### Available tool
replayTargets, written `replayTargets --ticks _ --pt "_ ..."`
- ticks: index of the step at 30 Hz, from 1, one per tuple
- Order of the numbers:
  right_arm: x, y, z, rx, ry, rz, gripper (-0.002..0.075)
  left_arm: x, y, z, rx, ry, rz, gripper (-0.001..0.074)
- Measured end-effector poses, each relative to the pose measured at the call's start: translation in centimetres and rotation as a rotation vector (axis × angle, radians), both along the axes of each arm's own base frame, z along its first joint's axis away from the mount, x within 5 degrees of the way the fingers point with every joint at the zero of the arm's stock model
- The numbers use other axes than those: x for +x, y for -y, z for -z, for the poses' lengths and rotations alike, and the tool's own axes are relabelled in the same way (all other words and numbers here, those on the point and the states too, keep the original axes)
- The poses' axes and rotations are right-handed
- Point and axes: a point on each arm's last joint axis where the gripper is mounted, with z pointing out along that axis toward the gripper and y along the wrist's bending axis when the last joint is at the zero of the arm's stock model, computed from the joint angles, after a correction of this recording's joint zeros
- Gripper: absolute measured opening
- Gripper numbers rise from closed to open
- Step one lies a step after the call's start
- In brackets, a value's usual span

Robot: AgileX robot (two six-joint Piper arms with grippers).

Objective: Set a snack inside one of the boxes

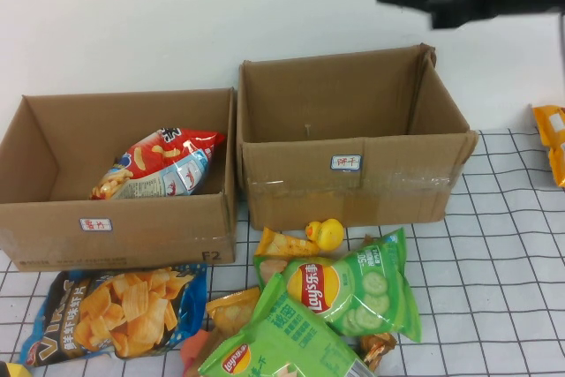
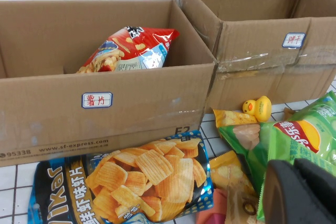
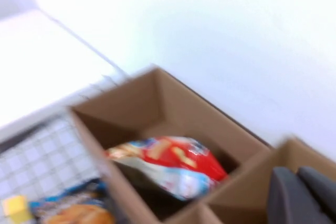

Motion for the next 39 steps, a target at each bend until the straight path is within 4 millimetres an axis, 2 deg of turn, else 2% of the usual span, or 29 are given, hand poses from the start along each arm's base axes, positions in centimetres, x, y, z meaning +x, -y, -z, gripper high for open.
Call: replayTargets --ticks 5,9,15,23,28,33,39 --pt "-6.2 1.4 -4.6 0.033 0.079 -0.041 0.0006 0.0 0.0 0.0 0.001 0.0 0.0 -0.0001" --pt "-11.6 3.3 -5.4 0.051 0.146 0.029 0.0004 0.0 0.0 0.0 0.002 0.0 0.001 -0.0001" --pt "-19.5 6.1 -3.2 0.085 0.221 0.139 0.0003 0.0 0.0 0.0 0.002 0.0 0.001 -0.0001" --pt "-27.2 8.3 0.8 0.111 0.299 0.151 0.0002 0.0 0.0 0.0 0.002 0.0 0.001 -0.0001" --pt "-29.8 9.3 3.9 0.148 0.306 0.208 0.0001 0.0 0.0 0.0 0.002 0.0 0.001 -0.0001" --pt "-31.2 10.6 7.4 0.132 0.388 0.309 0.0001 0.0 0.0 0.0 0.002 0.0 0.001 -0.0001" --pt "-31.9 11.6 8.4 0.083 0.517 0.393 0.0001 0.0 0.0 0.0 0.002 0.0 0.001 -0.0001"
